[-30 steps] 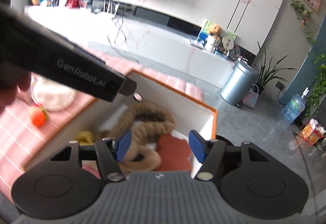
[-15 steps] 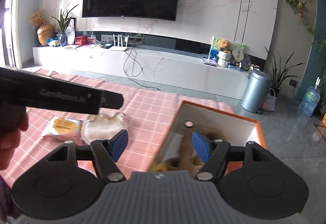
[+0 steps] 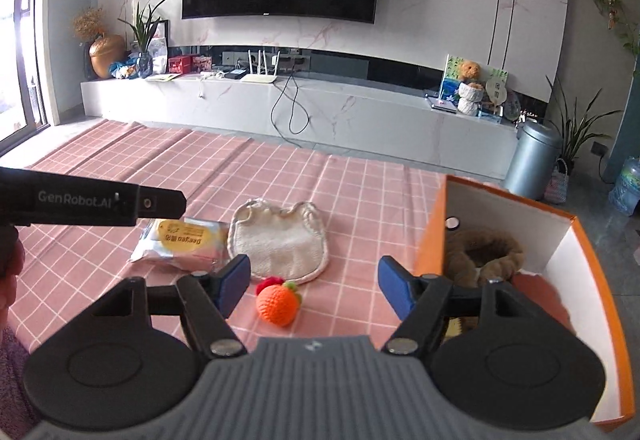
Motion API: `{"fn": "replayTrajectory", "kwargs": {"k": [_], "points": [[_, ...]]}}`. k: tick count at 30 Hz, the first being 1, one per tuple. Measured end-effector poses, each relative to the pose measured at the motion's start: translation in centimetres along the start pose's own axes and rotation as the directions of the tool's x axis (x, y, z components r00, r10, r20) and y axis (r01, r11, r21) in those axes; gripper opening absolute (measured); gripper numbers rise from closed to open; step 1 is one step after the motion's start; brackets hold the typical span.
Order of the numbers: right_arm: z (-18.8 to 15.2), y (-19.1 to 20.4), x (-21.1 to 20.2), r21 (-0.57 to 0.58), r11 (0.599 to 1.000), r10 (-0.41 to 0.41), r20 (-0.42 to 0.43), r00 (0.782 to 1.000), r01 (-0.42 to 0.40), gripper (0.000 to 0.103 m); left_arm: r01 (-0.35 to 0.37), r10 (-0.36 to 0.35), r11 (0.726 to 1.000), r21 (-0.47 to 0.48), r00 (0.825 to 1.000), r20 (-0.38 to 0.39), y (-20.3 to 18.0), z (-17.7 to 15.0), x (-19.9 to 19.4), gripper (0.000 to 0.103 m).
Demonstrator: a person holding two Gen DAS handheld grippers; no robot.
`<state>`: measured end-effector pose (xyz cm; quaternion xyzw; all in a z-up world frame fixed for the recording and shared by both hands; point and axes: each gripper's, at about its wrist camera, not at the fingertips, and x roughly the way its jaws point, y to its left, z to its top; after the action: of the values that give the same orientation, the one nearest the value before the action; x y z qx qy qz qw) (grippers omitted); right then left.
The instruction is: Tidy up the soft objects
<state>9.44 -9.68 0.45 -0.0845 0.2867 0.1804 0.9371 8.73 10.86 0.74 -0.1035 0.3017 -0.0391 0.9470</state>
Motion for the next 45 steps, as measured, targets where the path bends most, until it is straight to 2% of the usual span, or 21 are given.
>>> {"fn": "replayTrajectory", "kwargs": {"k": [7, 12, 19, 29, 32, 35, 37, 40, 45], "points": [[-0.5, 2.1, 1.7, -0.035, 0.999, 0.003, 0.008, 1.000, -0.003, 0.070, -0.041, 0.041, 0.999, 0.015, 0.999, 0.025, 2.0, -2.2, 0.4, 0.061], [-1.0, 3.2, 4.0, -0.049, 0.998, 0.031, -0.057, 0.998, -0.034, 0.070, -0.071, 0.071, 0.997, 0.029, 0.997, -0.005, 3.3, -3.2, 1.2, 0.059], [-1.7, 3.7, 6.7, -0.050, 0.998, 0.036, -0.136, 0.990, -0.043, 0.070, -0.060, 0.060, 0.998, 0.002, 0.998, -0.029, 4.8, -3.8, 2.3, 0.059], [-0.9, 3.3, 9.6, -0.049, 0.998, 0.040, -0.142, 0.989, -0.048, 0.069, -0.066, 0.066, 0.998, -0.016, 0.997, -0.030, 6.9, -3.6, 4.0, 0.059], [0.0, 3.1, 10.8, -0.058, 0.998, 0.028, -0.136, 0.990, -0.037, 0.069, -0.064, 0.064, 0.998, -0.006, 0.997, -0.044, 7.2, -3.2, 4.8, 0.066], [1.2, 2.8, 12.7, -0.051, 0.998, 0.029, -0.151, 0.988, -0.037, 0.070, -0.098, 0.099, 0.995, 0.021, 0.995, -0.026, 7.4, -2.8, 5.3, 0.076], [1.8, 2.7, 14.1, -0.043, 0.998, 0.026, -0.168, 0.986, -0.033, 0.077, -0.122, 0.122, 0.992, -0.001, 0.992, -0.034, 8.1, -2.3, 5.8, 0.079], [2.4, 2.7, 16.5, -0.016, 0.999, 0.028, -0.193, 0.981, -0.032, 0.080, -0.143, 0.139, 0.987, -0.072, 0.988, -0.064, 9.5, -1.6, 6.6, 0.080], [3.1, 2.6, 20.1, 0.030, 0.999, 0.024, -0.239, 0.971, -0.017, 0.083, -0.157, 0.151, 0.987, -0.047, 0.982, -0.110, 10.5, -0.3, 9.2, 0.083]]}}
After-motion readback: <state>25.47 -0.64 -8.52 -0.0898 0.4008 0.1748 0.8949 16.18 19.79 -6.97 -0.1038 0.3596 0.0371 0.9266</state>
